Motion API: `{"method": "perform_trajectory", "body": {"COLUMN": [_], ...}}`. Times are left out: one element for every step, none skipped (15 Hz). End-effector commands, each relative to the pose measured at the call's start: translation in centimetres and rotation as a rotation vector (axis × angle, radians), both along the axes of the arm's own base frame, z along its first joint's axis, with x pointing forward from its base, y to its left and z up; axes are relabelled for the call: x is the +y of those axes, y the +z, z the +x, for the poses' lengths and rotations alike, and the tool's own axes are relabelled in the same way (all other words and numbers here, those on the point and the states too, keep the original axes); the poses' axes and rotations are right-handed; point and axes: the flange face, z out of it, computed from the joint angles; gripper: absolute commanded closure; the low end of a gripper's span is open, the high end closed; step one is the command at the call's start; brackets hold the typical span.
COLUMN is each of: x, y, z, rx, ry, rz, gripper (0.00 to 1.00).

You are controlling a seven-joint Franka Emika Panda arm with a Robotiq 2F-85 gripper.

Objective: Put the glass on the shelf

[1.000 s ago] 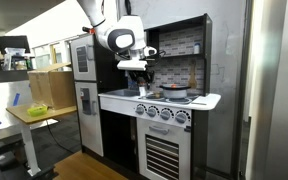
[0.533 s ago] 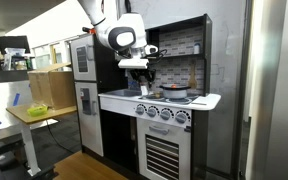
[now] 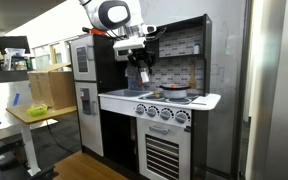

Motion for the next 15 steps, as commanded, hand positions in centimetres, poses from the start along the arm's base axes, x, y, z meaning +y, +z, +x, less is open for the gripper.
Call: {"method": "perform_trajectory", "body": {"x": [0.2,0.0,-0.2,-0.4,-0.8,-1.1,-1.5,-1.8,-2.2,-2.4,-2.7,-2.9,-3.2,-3.4,-3.8], "y": [2.3,2.9,3.5,4.1,4.9,5.5,6.2,6.7,7.3,7.6,8.1,8.3,8.6,8.9,9.3], "z": [-2.4,-2.9,-3.3,-3.7,-4.1,-4.3,-4.6,-4.7,-4.7,-4.8,-4.7,-4.7,-4.7,-4.7,-4.6], "rx": [0.011,0.006,-0.001,-0.011,-0.027,-0.041,-0.054,-0.063,-0.072,-0.078,-0.084,-0.089,-0.094,-0.1,-0.102], "ry": [0.002,0.0,-0.004,-0.008,-0.011,-0.016,-0.016,-0.019,-0.02,-0.023,-0.022,-0.024,-0.026,-0.026,-0.022], "rz": [-0.02,-0.027,-0.036,-0.051,-0.075,-0.095,-0.11,-0.121,-0.128,-0.133,-0.134,-0.135,-0.133,-0.129,-0.112], "gripper": [0.69,0.69,0.69,0.69,0.69,0.69,0.69,0.69,0.69,0.69,0.69,0.69,0.69,0.69,0.69]}}
